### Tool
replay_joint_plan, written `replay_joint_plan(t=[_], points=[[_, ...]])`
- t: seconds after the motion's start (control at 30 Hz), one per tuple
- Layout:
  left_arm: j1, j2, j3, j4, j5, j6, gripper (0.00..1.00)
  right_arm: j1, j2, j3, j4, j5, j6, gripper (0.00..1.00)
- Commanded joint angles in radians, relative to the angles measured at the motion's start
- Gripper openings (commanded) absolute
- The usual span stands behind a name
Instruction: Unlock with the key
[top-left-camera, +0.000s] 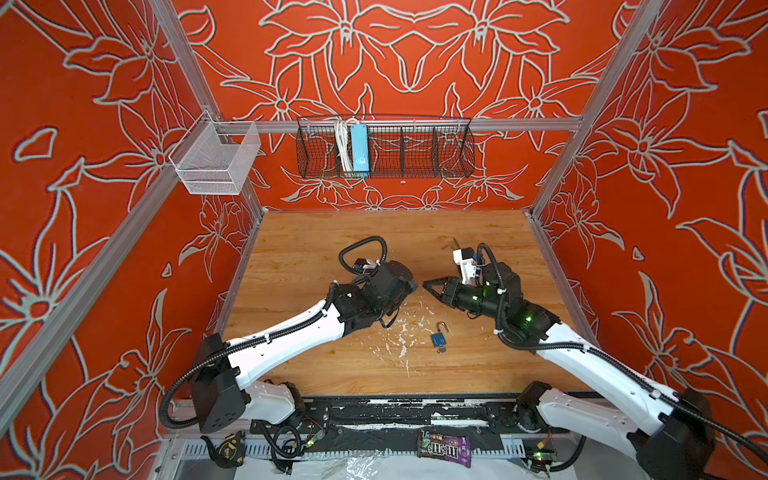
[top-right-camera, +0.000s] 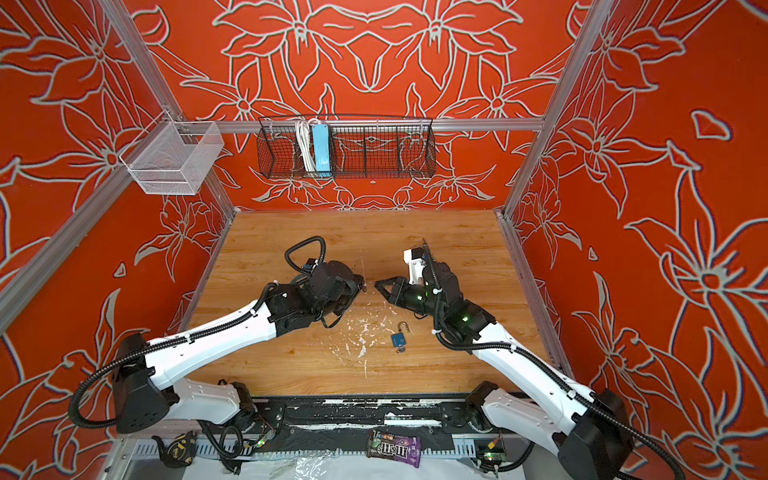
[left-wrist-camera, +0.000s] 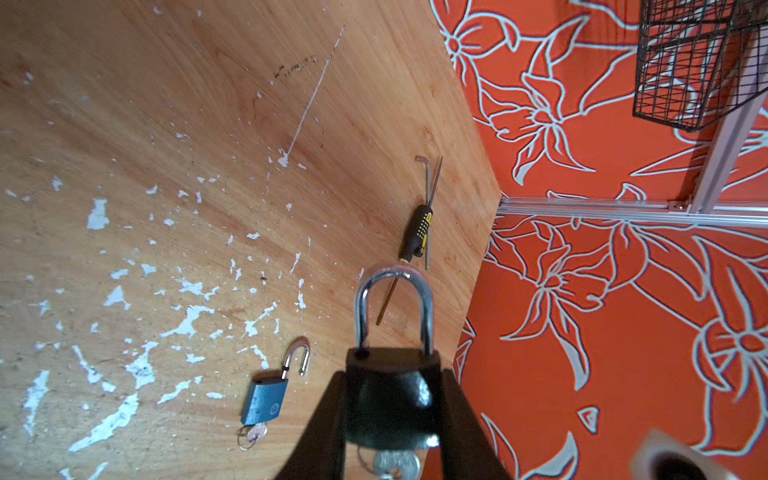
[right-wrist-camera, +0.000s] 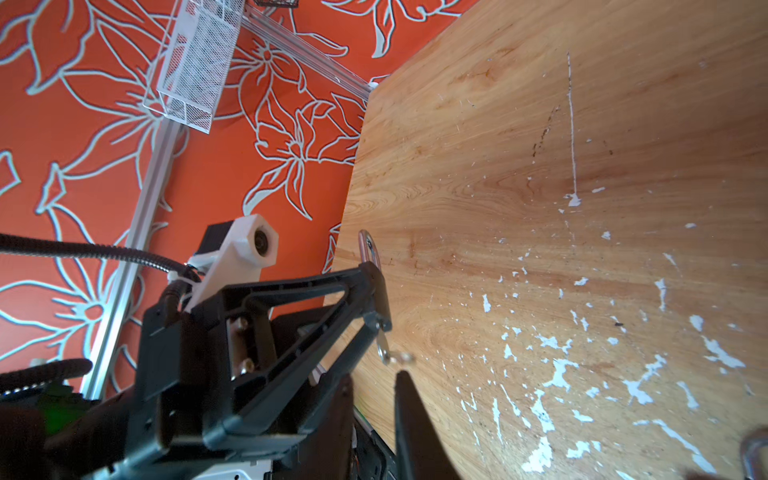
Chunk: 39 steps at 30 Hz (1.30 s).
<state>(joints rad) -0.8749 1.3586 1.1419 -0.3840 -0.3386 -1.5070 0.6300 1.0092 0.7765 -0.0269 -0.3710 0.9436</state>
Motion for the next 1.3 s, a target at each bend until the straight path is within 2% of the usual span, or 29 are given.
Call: replay_joint_plan(t=[0.0,0.13,0.3,0.4,0.53,0.73,1.27], points=[[0.021,-0.038,0.019,-0.033,-0.001,0.141,0.00,-0.014,-0.020,0.072,-0.077,-0.011,-0.078,0.28],[0.040,-0.043,0.040,-0.059,0.018,0.415,0.00,-0.058,0.029,0.131,-0.167,-0.146,-0.136,0.34],[0.042,-0.047,0.022,-0.019,0.054,0.790,0.00,-0.095,0.091,0.230,-0.319,-0.238,-0.247,0.43],[0.042,-0.059,-0.028,0.029,0.068,0.919,0.00,-0.102,0.123,0.274,-0.374,-0.257,-0.287,0.47],[0.042,-0.095,-0.130,0.173,0.141,1.073,0.00,-0.105,0.192,0.356,-0.483,-0.248,-0.348,0.52],[0.042,-0.129,-0.225,0.310,0.200,1.178,0.00,-0.104,0.282,0.432,-0.520,-0.227,-0.356,0.56],[0.042,-0.147,-0.255,0.319,0.191,1.232,0.00,-0.094,0.512,0.629,-0.651,-0.103,-0.480,0.64]])
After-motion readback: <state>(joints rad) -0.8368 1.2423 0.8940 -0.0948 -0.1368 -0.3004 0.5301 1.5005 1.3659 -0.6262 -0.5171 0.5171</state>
